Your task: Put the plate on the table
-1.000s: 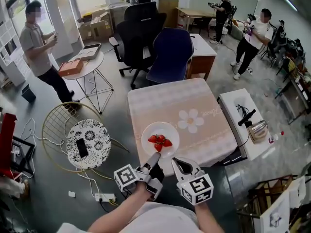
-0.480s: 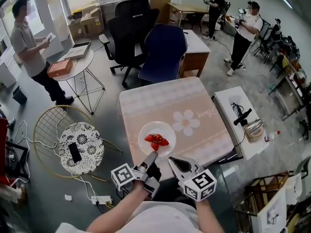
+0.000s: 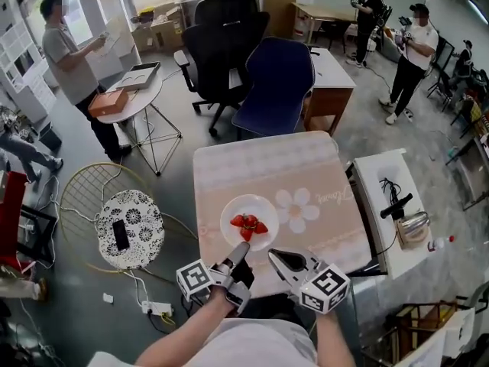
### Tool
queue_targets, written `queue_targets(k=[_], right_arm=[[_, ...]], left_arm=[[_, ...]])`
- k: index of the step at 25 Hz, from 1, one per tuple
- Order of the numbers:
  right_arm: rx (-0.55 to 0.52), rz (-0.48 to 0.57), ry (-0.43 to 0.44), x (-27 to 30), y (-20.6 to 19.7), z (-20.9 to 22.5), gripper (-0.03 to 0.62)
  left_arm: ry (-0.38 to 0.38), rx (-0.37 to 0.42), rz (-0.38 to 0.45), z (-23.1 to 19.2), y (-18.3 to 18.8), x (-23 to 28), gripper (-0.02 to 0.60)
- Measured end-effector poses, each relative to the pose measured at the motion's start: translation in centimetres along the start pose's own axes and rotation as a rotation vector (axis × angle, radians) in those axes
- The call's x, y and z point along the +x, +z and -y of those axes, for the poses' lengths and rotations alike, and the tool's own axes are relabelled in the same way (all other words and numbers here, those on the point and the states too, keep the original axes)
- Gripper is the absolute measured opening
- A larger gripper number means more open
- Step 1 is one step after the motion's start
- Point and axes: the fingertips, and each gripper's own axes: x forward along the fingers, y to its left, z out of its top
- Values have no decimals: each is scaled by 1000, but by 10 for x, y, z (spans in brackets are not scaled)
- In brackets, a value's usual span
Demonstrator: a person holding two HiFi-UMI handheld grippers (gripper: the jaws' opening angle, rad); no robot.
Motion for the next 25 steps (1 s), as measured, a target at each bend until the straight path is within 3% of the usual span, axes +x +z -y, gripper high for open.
queue_targets(k=[15,25], right_arm=[[-15,-66,129,0,-9,96,3],[-29,-116,182,1,-27,126,2]], left_arm=[[37,-13,50,-33,-19,88,18],[87,-34,106,-68,-20,116,18]])
